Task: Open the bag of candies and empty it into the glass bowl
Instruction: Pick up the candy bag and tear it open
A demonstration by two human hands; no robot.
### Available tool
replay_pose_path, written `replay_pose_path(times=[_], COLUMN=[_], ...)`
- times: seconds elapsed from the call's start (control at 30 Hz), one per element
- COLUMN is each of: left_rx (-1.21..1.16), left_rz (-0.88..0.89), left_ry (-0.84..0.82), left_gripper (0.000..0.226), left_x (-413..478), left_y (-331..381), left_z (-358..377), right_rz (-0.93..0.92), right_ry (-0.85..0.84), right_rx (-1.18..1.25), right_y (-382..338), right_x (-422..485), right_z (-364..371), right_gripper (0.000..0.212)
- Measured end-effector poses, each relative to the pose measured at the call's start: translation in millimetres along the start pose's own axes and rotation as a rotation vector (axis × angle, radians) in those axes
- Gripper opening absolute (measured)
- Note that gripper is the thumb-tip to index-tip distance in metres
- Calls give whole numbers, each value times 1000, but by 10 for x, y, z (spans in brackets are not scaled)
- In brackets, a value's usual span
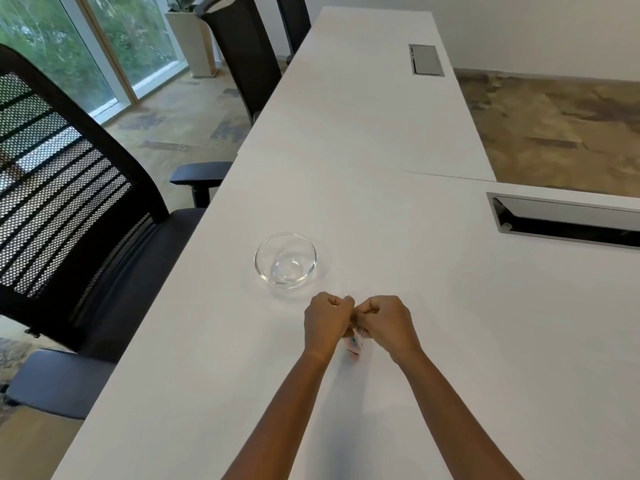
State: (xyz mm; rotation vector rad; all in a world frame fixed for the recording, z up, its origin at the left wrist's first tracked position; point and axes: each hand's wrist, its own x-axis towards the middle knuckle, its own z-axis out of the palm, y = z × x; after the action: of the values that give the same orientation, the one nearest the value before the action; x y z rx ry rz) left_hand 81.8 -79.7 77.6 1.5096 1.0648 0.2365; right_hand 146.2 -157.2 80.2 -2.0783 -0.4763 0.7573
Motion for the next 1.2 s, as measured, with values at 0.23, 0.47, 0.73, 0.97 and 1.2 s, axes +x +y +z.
replay_pose_path(times=[0.23, 0.47, 0.73, 0.97, 1.2], left_rx=[-220, -71, 56, -134, -150], left_rz=[-70, 162, 314, 142, 177], left_ry=[-89, -76, -77, -26, 51], left_gripper=[21, 23, 13, 14, 11], left_x=[33, 11, -9, 12, 64], left_y=[-37, -41, 10, -7, 8], left_z=[3, 27, 17, 43, 18], right_rz=[77, 89, 37, 37, -41], right_ry=[-126, -30, 106, -2, 16], right_rx=[255, 333, 342, 464, 255], right_y=[45, 60, 18, -26, -78], right_x=[3, 74, 79, 90, 115], right_z=[-101, -161, -126, -216, -186], right_gripper=[17, 21, 20, 9, 13])
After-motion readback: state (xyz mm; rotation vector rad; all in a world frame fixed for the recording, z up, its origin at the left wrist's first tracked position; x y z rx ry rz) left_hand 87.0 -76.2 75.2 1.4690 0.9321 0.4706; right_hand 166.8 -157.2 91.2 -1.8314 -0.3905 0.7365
